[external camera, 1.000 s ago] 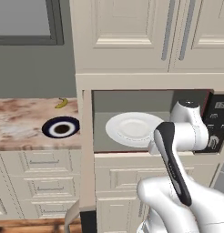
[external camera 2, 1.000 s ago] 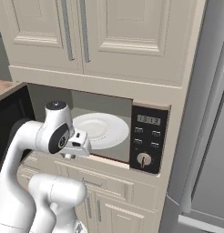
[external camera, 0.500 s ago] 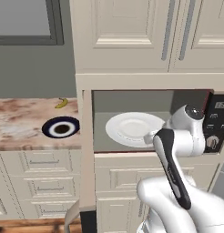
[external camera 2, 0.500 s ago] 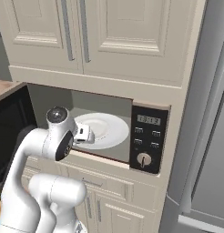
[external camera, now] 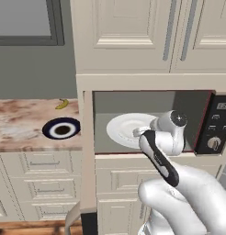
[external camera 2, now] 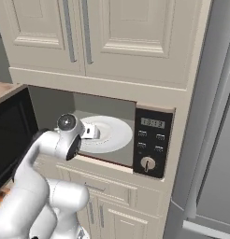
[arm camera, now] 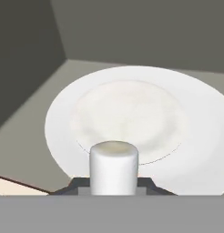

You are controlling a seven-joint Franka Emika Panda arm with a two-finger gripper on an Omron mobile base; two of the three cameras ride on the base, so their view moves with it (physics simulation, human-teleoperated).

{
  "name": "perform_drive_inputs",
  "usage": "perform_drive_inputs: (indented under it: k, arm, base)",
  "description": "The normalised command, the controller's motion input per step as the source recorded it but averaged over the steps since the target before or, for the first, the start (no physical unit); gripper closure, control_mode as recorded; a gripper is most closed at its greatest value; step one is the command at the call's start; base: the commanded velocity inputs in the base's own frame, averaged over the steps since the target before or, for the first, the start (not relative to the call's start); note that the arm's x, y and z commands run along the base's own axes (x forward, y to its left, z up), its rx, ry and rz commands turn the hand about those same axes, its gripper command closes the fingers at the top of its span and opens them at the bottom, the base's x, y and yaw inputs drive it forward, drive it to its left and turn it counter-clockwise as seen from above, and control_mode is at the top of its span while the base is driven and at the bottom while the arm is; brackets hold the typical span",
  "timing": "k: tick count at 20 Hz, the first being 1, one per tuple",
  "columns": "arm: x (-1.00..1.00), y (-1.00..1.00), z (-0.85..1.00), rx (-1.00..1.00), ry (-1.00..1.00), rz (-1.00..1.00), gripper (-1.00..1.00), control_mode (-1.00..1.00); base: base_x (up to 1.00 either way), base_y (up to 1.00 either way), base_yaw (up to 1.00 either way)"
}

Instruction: Pick the marshmallow from the counter and place it in the microwave.

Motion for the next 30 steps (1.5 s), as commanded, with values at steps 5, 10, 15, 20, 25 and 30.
perform_drive_inputs:
  k: [5,10,15,20,25,30]
  arm:
    - [1.00,0.02,-0.22,0.00,0.04,0.00,1.00,-1.00]
    - [0.84,0.02,-0.56,-0.01,0.08,0.00,1.00,-1.00]
    - [0.64,0.00,-0.75,0.00,0.07,0.00,1.00,-1.00]
    - [0.46,0.00,-0.47,0.00,0.05,0.00,1.00,-1.00]
    - [0.00,-0.05,-0.25,0.00,0.05,0.00,-1.00,-1.00]
    - [-0.02,-0.07,0.03,0.00,0.00,0.00,-1.00,-1.00]
  base:
    - [0.00,0.00,0.00]
    - [0.00,0.00,0.00]
    - [0.00,0.00,0.00]
    - [0.00,0.00,0.00]
    - [0.00,0.00,0.00]
    - [0.00,0.00,0.00]
